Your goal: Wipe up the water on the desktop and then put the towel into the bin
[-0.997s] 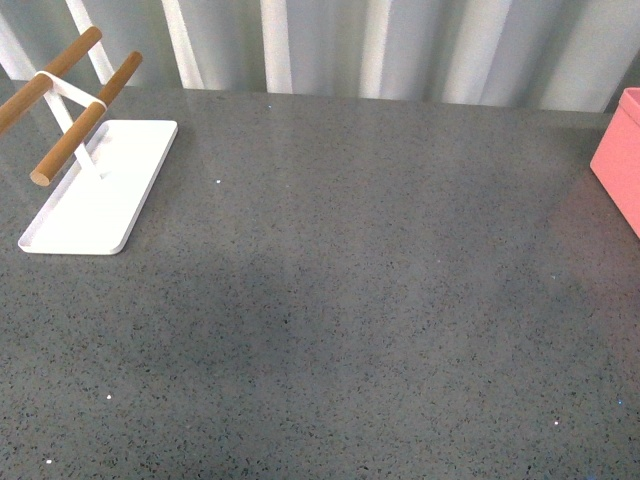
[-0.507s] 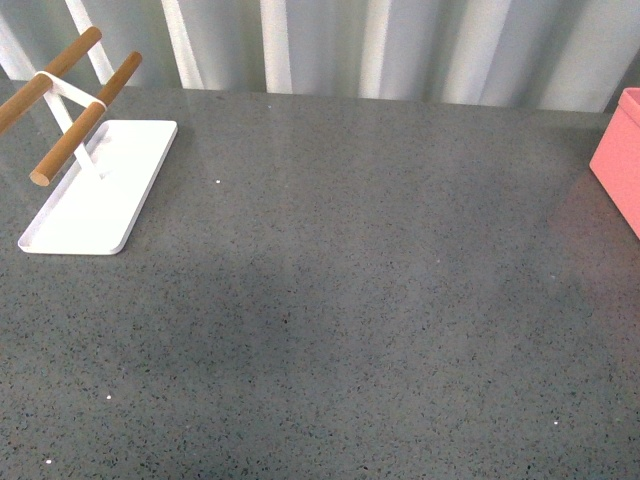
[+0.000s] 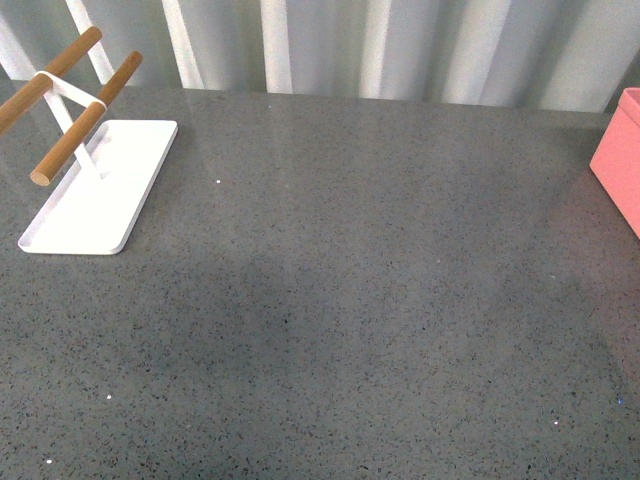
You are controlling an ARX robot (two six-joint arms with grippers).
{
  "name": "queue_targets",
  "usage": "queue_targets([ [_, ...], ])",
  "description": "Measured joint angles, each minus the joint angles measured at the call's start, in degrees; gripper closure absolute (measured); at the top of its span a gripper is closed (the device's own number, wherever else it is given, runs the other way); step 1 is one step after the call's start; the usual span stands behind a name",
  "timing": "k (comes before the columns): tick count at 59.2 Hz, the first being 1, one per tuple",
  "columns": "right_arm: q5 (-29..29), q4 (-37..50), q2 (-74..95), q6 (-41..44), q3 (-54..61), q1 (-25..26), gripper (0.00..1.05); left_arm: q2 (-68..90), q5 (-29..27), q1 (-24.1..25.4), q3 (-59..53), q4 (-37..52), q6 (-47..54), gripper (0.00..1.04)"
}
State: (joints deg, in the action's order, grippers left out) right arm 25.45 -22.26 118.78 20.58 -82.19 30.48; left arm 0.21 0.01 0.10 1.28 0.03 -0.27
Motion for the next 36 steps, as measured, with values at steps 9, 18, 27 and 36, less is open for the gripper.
queue_targets([
  [9, 1.64, -0.59, -0.15, -2.78, -0.57, 0.28, 0.07, 0.0, 0.0, 0.0, 0.02, 0.0, 0.0, 0.07],
  [18, 2.36, -1.11, -0.2, -3.87, -0.59, 1.03, 0.07, 0.0, 0.0, 0.0, 0.0, 0.0, 0.0, 0.07],
  [27, 3.74, -1.66, -0.63, -4.42, -0.7, 1.14, 0.07, 0.0, 0.0, 0.0, 0.0, 0.0, 0.0, 0.07],
  [36, 5.31, -1.99, -2.21, -4.68, -1.16, 0.59, 0.07, 0.0, 0.0, 0.0, 0.0, 0.0, 0.0, 0.07],
])
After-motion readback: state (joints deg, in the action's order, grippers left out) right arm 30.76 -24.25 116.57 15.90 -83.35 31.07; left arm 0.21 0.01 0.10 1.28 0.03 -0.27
